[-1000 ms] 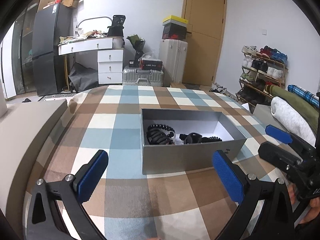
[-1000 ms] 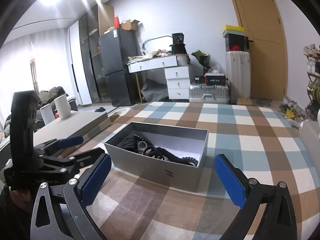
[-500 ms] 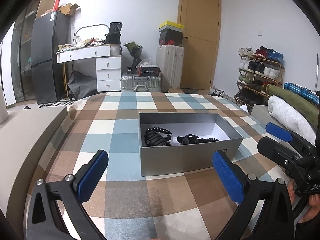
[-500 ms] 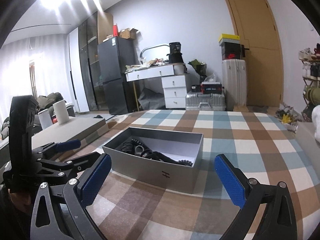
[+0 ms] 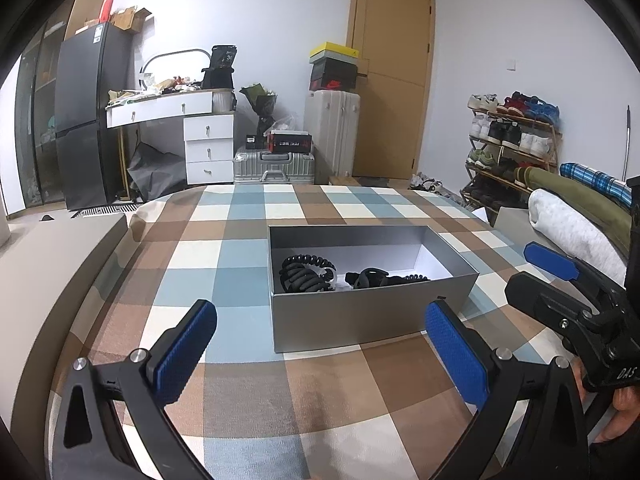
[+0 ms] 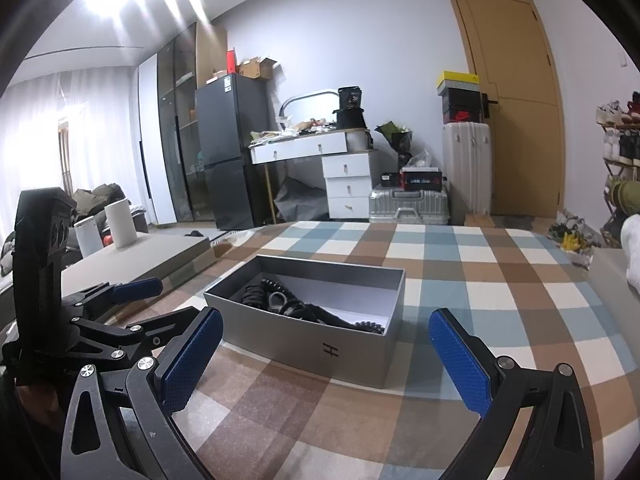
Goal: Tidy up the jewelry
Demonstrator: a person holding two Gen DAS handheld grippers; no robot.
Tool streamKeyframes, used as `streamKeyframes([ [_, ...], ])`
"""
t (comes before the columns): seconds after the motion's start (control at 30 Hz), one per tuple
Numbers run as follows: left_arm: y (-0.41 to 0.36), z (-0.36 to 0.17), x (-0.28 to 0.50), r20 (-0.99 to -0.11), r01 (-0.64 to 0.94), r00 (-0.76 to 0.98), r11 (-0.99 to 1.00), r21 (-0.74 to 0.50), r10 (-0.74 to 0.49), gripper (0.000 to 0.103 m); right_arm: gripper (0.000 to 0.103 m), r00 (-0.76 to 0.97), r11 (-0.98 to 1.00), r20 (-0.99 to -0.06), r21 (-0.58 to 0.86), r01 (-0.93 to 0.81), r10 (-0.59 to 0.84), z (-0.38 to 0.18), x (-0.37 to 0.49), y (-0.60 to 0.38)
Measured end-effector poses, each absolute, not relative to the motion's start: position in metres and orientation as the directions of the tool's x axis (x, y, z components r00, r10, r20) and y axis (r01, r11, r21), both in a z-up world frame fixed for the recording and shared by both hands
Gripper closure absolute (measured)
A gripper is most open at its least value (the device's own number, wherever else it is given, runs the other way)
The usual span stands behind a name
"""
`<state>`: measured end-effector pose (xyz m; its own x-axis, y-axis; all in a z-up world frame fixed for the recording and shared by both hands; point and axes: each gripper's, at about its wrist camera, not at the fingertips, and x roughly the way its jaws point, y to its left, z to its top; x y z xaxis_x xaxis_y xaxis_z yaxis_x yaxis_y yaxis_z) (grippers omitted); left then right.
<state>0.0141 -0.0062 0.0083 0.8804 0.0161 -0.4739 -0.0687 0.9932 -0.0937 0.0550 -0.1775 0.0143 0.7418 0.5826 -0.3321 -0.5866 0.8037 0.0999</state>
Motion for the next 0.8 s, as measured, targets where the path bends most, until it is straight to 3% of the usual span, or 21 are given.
streamKeyframes([
  [0.8, -0.0075, 0.0085, 0.0139, -0.474, -0.068, 0.880, 0.994, -0.090, 0.017, 0.001, 0.000, 0.739, 0.802, -0.336, 0.097, -0.589, 0.584, 0.0142, 0.0541, -0.1770],
])
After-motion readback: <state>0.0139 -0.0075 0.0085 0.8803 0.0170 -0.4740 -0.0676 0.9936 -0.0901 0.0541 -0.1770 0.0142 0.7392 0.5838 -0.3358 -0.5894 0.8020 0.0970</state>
